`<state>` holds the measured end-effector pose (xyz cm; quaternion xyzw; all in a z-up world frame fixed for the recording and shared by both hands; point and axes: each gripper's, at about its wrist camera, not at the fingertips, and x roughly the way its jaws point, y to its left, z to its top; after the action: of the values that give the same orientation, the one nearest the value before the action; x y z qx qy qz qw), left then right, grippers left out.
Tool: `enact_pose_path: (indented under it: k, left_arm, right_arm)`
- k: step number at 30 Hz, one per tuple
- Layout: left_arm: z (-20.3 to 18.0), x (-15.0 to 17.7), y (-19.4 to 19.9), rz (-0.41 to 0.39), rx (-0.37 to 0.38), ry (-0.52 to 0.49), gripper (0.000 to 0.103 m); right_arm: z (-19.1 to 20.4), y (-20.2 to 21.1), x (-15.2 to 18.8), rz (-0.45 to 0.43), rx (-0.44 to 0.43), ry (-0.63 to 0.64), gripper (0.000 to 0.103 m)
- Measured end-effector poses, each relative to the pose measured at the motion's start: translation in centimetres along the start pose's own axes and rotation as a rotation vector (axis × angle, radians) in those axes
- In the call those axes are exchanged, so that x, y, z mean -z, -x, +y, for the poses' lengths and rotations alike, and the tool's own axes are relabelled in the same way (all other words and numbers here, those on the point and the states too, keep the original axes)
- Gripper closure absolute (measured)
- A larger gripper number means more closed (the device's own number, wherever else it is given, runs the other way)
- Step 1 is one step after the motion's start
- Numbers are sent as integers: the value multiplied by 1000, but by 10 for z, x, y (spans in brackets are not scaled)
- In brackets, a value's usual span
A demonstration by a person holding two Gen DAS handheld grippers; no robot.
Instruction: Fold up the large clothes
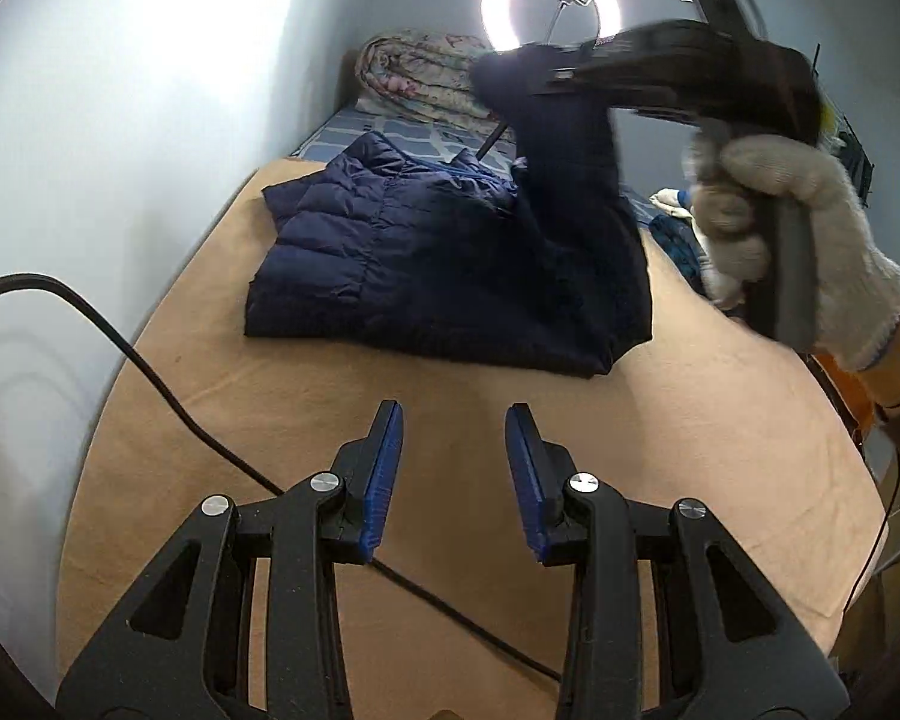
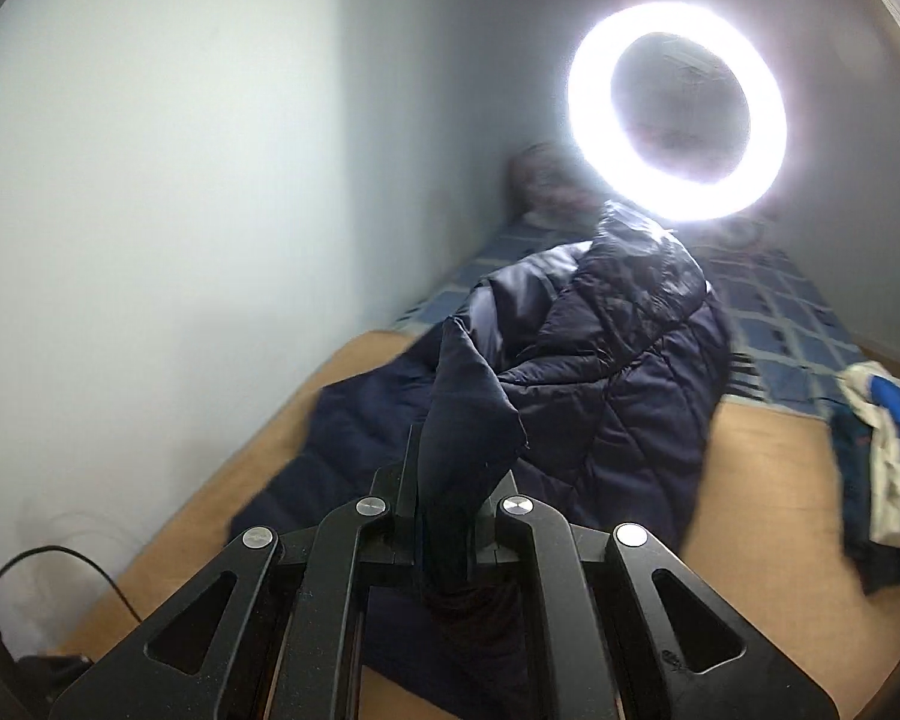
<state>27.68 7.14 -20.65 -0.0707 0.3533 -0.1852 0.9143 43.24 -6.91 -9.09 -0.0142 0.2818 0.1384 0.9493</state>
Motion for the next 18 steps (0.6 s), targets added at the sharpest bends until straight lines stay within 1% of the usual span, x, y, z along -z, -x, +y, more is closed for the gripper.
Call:
enact_pose_path:
  k: [2,5,8,11,18]
  left_arm:
    - [4,1,2,-1,-4,9,68]
    - [11,2,5,-5,-15,23,68]
    - [19,4,7,-7,-23,41,68]
    - [25,6,7,0,-32,51,68]
    - [34,7,10,2,-39,69,67]
  right_arm:
    - [16,-17,3,23,-29,8,96]
    - [43,-52,11,83,-87,-1,96]
    - [71,-82,25,134,-114,21,96]
    - [92,-101,40,172,-123,58,96]
    - [104,-129,66,244,-162,69,96]
